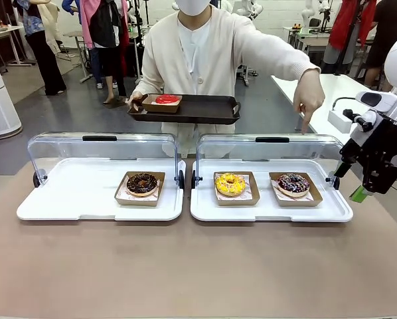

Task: Provide the desired donut to the person.
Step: Pick up and lift the Paper togo box containing the Donut pointed at by the person.

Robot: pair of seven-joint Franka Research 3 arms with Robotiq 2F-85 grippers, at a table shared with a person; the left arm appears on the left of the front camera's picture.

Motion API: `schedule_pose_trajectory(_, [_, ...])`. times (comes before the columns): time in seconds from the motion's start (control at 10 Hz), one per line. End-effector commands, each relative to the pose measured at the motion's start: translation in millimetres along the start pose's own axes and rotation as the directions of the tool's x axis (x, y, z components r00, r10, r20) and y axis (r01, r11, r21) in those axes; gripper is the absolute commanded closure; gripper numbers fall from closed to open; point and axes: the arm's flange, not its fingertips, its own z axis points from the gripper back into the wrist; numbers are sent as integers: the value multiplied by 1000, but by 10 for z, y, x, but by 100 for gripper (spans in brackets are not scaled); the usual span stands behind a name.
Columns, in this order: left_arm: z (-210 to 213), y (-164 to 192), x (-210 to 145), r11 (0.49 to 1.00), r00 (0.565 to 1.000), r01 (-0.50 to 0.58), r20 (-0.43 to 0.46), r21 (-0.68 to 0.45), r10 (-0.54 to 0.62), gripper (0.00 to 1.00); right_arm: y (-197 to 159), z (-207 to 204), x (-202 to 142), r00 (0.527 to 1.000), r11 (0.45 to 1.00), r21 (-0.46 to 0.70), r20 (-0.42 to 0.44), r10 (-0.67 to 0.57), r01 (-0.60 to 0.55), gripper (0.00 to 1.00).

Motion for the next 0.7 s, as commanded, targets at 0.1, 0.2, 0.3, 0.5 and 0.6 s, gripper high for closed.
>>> schedule_pose_trajectory(0.1, [27,-4,10,1000,1000,5,6,1,-5,0,10,12,7,1000,1000,4,-7,3,-3,0])
schedule_pose_trajectory(0.2, [27,-4,10,1000,1000,5,6,1,-5,0,0,-1,4,1000,1000,0,0,1,-1,0])
schedule_pose_trajectory(0.3, [27,-4,10,1000,1000,5,6,1,-5,0,-69,-93,136,999,1000,14,-47,14,-13,0])
schedule_pose_trajectory(0.5, [27,-4,10,1000,1000,5,6,1,-5,0,-240,-296,344,994,999,31,-112,16,-12,0])
schedule_pose_trajectory(0.6, [27,-4,10,1000,1000,5,6,1,-5,0,-324,-380,388,993,999,39,-117,15,-10,0])
